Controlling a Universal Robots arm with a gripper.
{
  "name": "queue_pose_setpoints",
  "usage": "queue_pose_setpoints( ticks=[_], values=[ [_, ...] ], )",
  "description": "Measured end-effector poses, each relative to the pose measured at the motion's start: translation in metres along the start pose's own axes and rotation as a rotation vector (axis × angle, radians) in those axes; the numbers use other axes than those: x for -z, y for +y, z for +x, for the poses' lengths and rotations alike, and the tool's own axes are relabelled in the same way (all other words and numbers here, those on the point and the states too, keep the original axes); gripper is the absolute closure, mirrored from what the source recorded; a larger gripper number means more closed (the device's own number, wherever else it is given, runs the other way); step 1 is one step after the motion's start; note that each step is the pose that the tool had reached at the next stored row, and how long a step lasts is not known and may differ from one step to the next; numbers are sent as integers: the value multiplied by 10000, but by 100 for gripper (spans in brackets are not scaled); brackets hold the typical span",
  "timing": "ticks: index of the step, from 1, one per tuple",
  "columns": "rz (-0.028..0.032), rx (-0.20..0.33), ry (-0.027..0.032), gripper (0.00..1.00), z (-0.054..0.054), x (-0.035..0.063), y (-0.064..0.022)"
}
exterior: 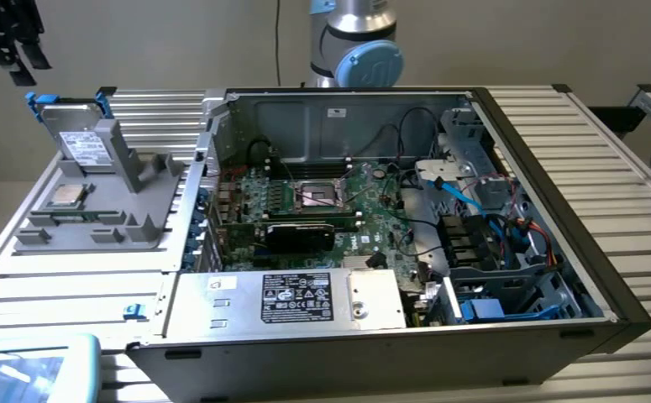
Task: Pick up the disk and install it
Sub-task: 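Pick up the disk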
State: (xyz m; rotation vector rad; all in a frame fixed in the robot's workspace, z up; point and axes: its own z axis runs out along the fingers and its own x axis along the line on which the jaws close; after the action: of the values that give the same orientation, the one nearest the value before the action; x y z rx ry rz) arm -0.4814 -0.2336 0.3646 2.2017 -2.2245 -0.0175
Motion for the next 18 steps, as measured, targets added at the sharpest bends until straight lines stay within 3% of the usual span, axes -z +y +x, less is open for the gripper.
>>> queue_pose_setpoints(
  ticks=[8, 18],
  values=[
    [-3, 74, 2, 45, 27, -145, -2],
    [-105, 44, 2, 45, 48, -322, -63]
  ],
)
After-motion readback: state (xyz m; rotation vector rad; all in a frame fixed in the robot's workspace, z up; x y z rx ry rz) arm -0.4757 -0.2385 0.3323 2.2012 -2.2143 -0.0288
